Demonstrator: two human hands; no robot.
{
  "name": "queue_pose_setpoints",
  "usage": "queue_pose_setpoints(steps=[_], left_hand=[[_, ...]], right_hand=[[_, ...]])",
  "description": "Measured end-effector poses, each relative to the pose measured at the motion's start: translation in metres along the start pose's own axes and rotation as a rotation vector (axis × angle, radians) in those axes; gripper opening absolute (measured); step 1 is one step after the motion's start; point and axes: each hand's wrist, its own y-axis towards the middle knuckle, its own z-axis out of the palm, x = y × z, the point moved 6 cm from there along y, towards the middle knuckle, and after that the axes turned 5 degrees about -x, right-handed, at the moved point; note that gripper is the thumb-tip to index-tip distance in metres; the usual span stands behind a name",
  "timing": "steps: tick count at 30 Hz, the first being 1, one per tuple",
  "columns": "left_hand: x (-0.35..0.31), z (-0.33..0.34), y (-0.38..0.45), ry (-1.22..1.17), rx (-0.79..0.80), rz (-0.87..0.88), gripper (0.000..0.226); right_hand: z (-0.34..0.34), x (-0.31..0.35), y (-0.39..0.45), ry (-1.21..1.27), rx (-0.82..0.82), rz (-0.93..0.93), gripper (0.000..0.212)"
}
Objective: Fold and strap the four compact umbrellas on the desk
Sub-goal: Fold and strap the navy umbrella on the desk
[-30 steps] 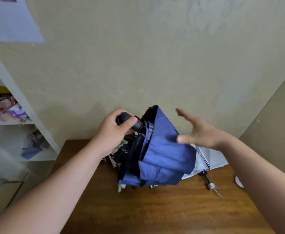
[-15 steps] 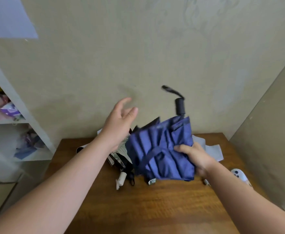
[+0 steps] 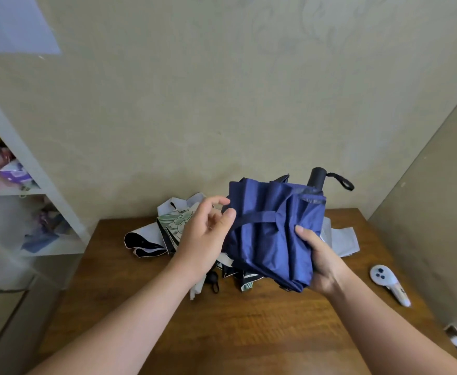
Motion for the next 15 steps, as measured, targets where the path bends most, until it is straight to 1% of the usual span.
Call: queue_pose_setpoints(steps=[2, 4, 6, 7, 9, 11, 13, 15], left_hand=[[-0.006, -0.002, 0.001, 0.071, -0.01, 0.075, 0.021], [-0.012, 0.001, 0.002, 0.193, 0.036, 0.148, 0.032], [-0.015, 0.007, 0.003, 0.32, 0.1, 0.197, 0.039], [-0.017, 0.009, 0.002, 0.353, 0.118, 0.218, 0.038], [-0.017, 0.011, 0.002, 0.384, 0.093, 0.248, 0.029], [-0.013, 0.01, 0.002, 0.377, 0.064, 0.199, 0.023], [-0.004, 0.009, 0.002, 0.311, 0.091, 0.073, 0.027], [0.005, 0.007, 0.002, 0.277, 0.115, -0.014, 0.024]], right_hand=[[0.003, -0.003, 0.001, -0.003, 0.014, 0.008, 0.105], [0.011, -0.006, -0.001, -0.011, 0.039, 0.015, 0.105], [0.018, -0.007, -0.003, -0.012, 0.085, 0.01, 0.097], [0.02, -0.007, -0.003, -0.017, 0.097, 0.005, 0.09], [0.022, -0.007, -0.003, -0.033, 0.101, 0.001, 0.082], [0.021, -0.008, -0.001, -0.041, 0.074, 0.003, 0.086], [0.02, -0.009, 0.0, -0.051, 0.052, 0.006, 0.101], [0.018, -0.01, 0.001, -0.054, 0.038, 0.012, 0.109]])
